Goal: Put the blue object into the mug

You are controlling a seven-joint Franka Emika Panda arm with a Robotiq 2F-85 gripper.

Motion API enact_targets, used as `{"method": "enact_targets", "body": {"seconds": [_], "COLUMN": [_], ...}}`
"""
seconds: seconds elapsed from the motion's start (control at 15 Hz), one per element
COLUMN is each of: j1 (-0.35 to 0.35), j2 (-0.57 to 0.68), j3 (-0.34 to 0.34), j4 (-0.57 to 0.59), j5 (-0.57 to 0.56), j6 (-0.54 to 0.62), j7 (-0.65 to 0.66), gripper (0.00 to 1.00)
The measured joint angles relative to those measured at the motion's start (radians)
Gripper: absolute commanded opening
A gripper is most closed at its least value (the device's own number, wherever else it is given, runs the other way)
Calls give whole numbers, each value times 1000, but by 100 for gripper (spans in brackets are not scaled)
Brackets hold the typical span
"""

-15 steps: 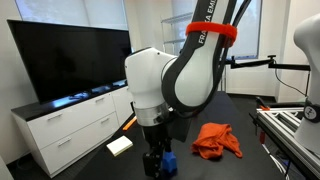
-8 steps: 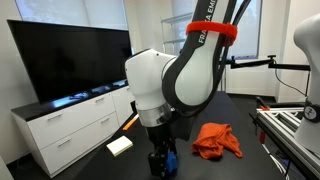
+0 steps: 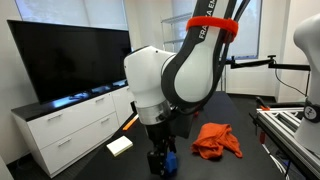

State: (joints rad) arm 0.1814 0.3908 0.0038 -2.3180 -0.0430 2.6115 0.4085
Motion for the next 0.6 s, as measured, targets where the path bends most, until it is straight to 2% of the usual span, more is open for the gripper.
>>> {"method": "enact_targets", "body": {"seconds": [0.07,0.13,0.6], "j1": [1,2,2], "j2": [-2,-4,-5], "j3": [0,0,0], "j4": [0,0,0], "j5": [0,0,0], "j6": [0,0,2], "j7": [0,0,0], "gripper": [100,81,27]}}
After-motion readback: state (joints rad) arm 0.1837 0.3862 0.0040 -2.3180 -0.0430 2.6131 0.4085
